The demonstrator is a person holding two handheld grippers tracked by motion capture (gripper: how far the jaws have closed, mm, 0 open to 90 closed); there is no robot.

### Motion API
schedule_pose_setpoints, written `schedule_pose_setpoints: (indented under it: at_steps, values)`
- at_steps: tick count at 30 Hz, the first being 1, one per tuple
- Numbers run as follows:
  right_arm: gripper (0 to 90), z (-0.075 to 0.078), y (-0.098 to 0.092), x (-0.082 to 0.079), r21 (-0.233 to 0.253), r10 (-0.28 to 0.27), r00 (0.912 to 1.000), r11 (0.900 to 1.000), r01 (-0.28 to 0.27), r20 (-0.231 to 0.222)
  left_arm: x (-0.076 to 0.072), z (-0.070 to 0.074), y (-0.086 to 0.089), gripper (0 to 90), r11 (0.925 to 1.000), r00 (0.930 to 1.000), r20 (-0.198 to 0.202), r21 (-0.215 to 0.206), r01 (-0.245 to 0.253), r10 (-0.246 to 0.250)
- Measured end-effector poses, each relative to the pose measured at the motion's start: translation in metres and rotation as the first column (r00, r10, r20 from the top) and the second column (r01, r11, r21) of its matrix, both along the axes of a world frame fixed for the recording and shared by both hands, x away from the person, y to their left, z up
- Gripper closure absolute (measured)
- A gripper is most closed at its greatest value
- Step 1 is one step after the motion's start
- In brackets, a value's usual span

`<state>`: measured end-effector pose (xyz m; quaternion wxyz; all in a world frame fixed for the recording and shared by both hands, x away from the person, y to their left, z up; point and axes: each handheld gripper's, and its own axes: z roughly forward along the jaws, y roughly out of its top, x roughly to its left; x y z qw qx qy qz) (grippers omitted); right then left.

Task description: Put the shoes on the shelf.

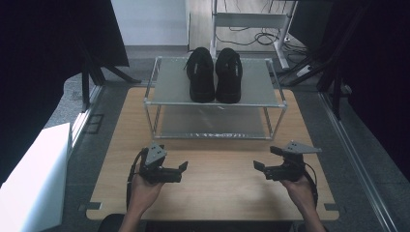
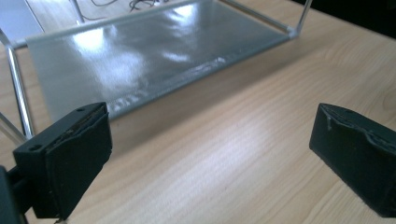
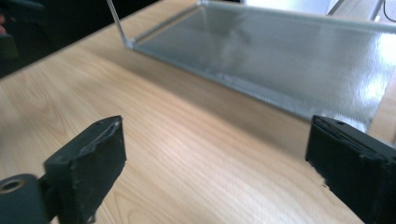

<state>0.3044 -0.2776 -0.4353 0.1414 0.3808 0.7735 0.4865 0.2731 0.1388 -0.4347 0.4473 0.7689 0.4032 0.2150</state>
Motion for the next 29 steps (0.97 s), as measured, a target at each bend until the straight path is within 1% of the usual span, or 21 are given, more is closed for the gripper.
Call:
schedule_pose_setpoints:
  at_steps: [1,2,3,5,7,8,9,12,13,14,17,18,19,20,21,22,23,24,26,27,29]
  values:
    - [1.3,-0.003,0.000,-0.001,-0.010,-0.001,1.0000,1.000,0.001,-0.005,-0.002,-0.006,-0.001,0.0,1.0000,0.9999,-0.010,0.004,0.005,-0.005]
    - [0.1,-0.005,0.001,-0.002,-0.019,0.001,0.9999,1.000,-0.001,-0.011,-0.002,-0.010,-0.002,0.0,1.0000,0.9999,-0.016,0.008,0.005,-0.005]
    - [0.1,-0.005,0.001,-0.002,-0.019,0.001,0.9999,1.000,-0.001,-0.011,-0.002,-0.010,-0.002,0.0,1.0000,0.9999,-0.016,0.008,0.005,-0.005]
    - [0.0,-0.013,0.002,-0.004,-0.045,-0.001,0.9997,0.999,-0.001,-0.023,-0.004,-0.022,-0.004,0.0,0.9999,0.9993,-0.036,0.014,0.007,-0.006]
    - [0.0,-0.019,0.003,-0.005,-0.055,-0.001,0.9996,0.998,0.000,-0.026,-0.004,-0.025,-0.004,0.0,0.9998,0.9992,-0.040,0.018,0.006,-0.006]
    - [0.0,-0.019,0.003,-0.005,-0.055,-0.001,0.9996,0.998,0.000,-0.026,-0.005,-0.028,-0.005,0.0,0.9996,0.9989,-0.047,0.026,0.008,-0.006]
    - [0.0,-0.025,0.003,-0.006,-0.076,0.002,0.9997,0.997,-0.003,-0.026,-0.006,-0.033,-0.007,0.0,0.9992,0.9982,-0.059,0.039,0.011,-0.008]
    - [0.0,-0.032,0.004,-0.008,-0.092,0.003,0.9994,0.996,-0.006,-0.035,-0.007,-0.038,-0.008,0.0,0.9989,0.9974,-0.072,0.044,0.013,-0.010]
    - [0.0,-0.041,0.004,-0.008,-0.115,0.002,0.9991,0.993,-0.007,-0.043,-0.007,-0.042,-0.009,0.0,0.9986,0.9966,-0.081,0.051,0.015,-0.011]
    - [0.0,-0.044,0.003,-0.008,-0.125,0.004,0.9991,0.992,-0.009,-0.043,-0.008,-0.049,-0.010,0.0,0.9972,0.9949,-0.100,0.074,0.013,-0.005]
    - [0.0,-0.054,0.004,-0.007,-0.159,0.006,0.9989,0.987,-0.014,-0.047,-0.008,-0.058,-0.012,0.0,0.9935,0.9917,-0.128,0.114,0.009,0.006]
    - [0.0,-0.054,0.004,-0.007,-0.159,0.006,0.9989,0.987,-0.014,-0.047,-0.008,-0.058,-0.012,0.0,0.9935,0.9917,-0.128,0.114,0.009,0.006]
    - [0.0,-0.059,0.005,-0.007,-0.193,0.011,0.9986,0.981,-0.020,-0.051,-0.007,-0.063,-0.015,0.0,0.9877,0.9905,-0.137,0.156,0.011,0.011]
    - [0.0,-0.061,0.006,-0.007,-0.211,0.015,0.9986,0.977,-0.025,-0.051,-0.007,-0.063,-0.015,0.0,0.9877,0.9905,-0.137,0.156,0.011,0.011]
    - [0.0,-0.063,0.006,-0.007,-0.219,0.018,0.9984,0.975,-0.029,-0.053,-0.007,-0.067,-0.018,0.0,0.9832,0.9892,-0.146,0.182,0.013,0.014]
    - [0.0,-0.065,0.006,-0.007,-0.225,0.021,0.9979,0.974,-0.034,-0.061,-0.007,-0.069,-0.019,0.0,0.9807,0.9880,-0.154,0.195,0.019,0.012]
    - [0.0,-0.065,0.006,-0.007,-0.225,0.021,0.9979,0.974,-0.034,-0.061,-0.007,-0.069,-0.019,0.0,0.9807,0.9880,-0.154,0.195,0.019,0.012]
    - [0.0,-0.069,0.007,-0.006,-0.228,0.021,0.9964,0.973,-0.039,-0.082,-0.007,-0.071,-0.021,0.0,0.9767,0.9867,-0.162,0.213,0.024,0.011]
    - [0.0,-0.072,0.007,-0.005,-0.238,0.027,0.9948,0.970,-0.050,-0.098,-0.006,-0.074,-0.023,0.0,0.9719,0.9858,-0.168,0.234,0.026,0.014]
    - [0.0,-0.073,0.007,-0.005,-0.243,0.030,0.9943,0.969,-0.055,-0.103,-0.006,-0.074,-0.023,0.0,0.9719,0.9858,-0.168,0.234,0.026,0.014]
    - [0.0,-0.074,0.007,-0.005,-0.242,0.033,0.9937,0.969,-0.059,-0.107,-0.006,-0.075,-0.024,0.0,0.9719,0.9856,-0.168,0.234,0.028,0.012]
